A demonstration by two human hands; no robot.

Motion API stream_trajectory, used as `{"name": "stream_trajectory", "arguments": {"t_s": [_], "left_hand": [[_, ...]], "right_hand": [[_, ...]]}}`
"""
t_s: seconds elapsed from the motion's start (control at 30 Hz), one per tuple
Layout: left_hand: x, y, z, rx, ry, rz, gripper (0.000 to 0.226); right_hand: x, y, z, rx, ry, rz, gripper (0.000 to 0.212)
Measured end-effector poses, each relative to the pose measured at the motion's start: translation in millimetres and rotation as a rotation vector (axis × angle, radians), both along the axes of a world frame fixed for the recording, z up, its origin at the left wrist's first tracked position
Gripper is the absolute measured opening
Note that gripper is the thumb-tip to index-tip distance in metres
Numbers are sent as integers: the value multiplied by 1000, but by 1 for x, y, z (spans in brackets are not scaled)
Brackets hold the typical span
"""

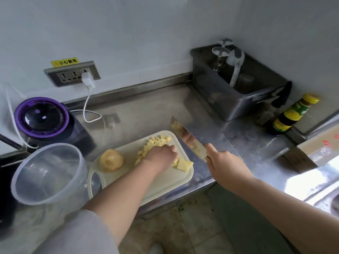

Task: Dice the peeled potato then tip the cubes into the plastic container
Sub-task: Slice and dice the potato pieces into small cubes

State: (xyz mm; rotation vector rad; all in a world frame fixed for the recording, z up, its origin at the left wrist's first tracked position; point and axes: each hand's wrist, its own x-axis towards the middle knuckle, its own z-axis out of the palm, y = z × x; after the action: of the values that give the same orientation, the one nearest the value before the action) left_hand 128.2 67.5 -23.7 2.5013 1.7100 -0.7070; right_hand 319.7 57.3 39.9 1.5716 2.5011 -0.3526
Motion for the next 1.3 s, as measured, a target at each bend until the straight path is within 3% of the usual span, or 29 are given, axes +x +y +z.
{"name": "stream_trajectory", "arguments": {"t_s": [0.1,0.27,0.6,0.83,1.07,1.3], "left_hand": [[-2,-4,-1,21,-22,-5,39],[-10,-8,-10,41,-70,17,30],[-29,-17,-18,99,-142,131,38],[-18,-12,-17,17,-306,214,42],[-12,1,-12,-103,-234,155,39],[-10,7,-14,-188,-218,251,37]], "right_hand": [[-1,-2,2,-12,-15,2,6],[-2,0,-4,-14,1,15,14],[-4,2,-8,-23,28,14,17],[-1,3,-10,-22,27,9,20],[2,2,-8,-20,17,8,22],[-2,0,-6,-46,24,19,20]]}}
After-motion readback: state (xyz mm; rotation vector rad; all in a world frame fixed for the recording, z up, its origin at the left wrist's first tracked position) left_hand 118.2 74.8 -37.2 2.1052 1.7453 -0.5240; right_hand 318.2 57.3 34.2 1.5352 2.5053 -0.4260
